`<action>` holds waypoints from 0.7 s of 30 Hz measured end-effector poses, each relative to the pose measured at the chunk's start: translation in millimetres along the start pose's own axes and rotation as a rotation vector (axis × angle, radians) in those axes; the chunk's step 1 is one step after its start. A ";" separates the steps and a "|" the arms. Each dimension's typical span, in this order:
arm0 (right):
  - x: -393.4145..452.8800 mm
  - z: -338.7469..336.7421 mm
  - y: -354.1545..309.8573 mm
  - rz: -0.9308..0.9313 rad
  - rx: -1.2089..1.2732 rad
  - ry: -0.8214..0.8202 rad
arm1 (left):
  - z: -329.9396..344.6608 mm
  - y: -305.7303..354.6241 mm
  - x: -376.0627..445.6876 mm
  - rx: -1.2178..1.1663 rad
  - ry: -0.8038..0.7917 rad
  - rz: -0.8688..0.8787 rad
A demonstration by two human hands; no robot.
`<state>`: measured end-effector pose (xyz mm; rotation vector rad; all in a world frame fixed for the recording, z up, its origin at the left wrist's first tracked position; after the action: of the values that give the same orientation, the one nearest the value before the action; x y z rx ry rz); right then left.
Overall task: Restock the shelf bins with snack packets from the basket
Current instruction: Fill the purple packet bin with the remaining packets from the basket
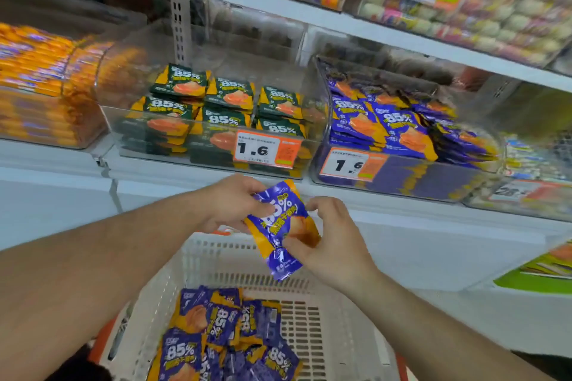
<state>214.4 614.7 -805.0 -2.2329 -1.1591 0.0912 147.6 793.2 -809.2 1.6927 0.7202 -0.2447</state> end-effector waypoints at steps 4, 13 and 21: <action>-6.9 -3.3 -13.7 -0.094 -0.058 0.021 | 5.0 27.8 -15.4 -0.045 0.001 0.097; -7.6 -9.0 -11.6 -0.038 -0.020 0.140 | 12.5 42.8 -19.5 -0.131 0.034 0.119; -6.4 -24.1 -2.9 0.021 0.221 0.296 | 17.2 66.1 -26.4 -0.083 0.155 0.245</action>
<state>216.3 599.2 -785.3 -1.9842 -0.9182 -0.0964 169.0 762.5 -746.2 1.7140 0.6195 0.0874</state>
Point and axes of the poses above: each hand's wrist, its own x-axis towards the middle knuckle, its own z-axis out of the palm, y = z × x, the point moved 3 cm from there along x, towards the middle knuckle, and after that the axes turned 9 degrees about -z, right-handed, at the moved point
